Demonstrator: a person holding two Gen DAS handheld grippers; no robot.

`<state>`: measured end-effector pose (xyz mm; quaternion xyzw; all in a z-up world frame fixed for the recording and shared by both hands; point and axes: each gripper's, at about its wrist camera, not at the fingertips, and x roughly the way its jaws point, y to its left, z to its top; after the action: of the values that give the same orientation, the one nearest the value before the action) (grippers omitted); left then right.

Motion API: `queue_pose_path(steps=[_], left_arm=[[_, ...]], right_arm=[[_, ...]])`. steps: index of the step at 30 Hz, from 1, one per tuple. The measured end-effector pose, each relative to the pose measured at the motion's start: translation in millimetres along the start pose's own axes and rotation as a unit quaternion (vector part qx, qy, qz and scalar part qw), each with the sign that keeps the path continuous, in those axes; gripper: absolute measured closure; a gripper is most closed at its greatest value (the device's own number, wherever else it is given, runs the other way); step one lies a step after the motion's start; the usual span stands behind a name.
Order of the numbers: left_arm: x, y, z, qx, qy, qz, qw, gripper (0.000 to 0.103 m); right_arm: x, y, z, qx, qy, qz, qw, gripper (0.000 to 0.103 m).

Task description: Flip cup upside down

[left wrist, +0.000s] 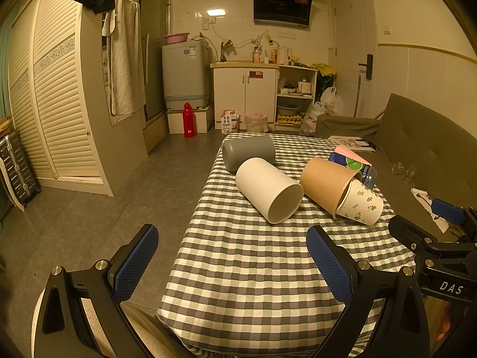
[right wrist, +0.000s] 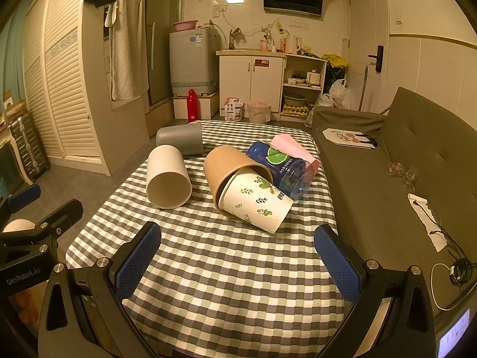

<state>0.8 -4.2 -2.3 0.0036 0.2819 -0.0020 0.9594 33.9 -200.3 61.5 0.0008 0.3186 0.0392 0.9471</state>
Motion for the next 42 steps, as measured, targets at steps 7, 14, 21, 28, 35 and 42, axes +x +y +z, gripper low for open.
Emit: queue_pose_path(steps=[7,14,21,28,35,42], left_arm=[[0,0,0,0.001,-0.001,0.0,1.0,0.001],[-1,0,0,0.001,-0.001,0.0,1.0,0.001],[-1,0,0,0.0,-0.001,0.0,1.0,0.001],[-1,0,0,0.001,-0.001,0.001,1.0,0.001],[1,2,1,-0.002,0.008,0.001,1.0,0.001],[6,-6,7,-0.008,0.023,0.006,0.9997,0.001]], right_arm=[[0,0,0,0.0,0.0,0.0,1.0,0.0],[0,-1,0,0.0,-0.001,0.0,1.0,0.0],[-1,-1,0,0.001,-0.001,0.001,1.0,0.0],[-1,-1,0,0.002,-0.002,0.0,1.0,0.0],[-2,-1,4,0.003,-0.005,0.003,1.0,0.0],[-5,-6,12,0.006,-0.01,0.018,1.0,0.0]])
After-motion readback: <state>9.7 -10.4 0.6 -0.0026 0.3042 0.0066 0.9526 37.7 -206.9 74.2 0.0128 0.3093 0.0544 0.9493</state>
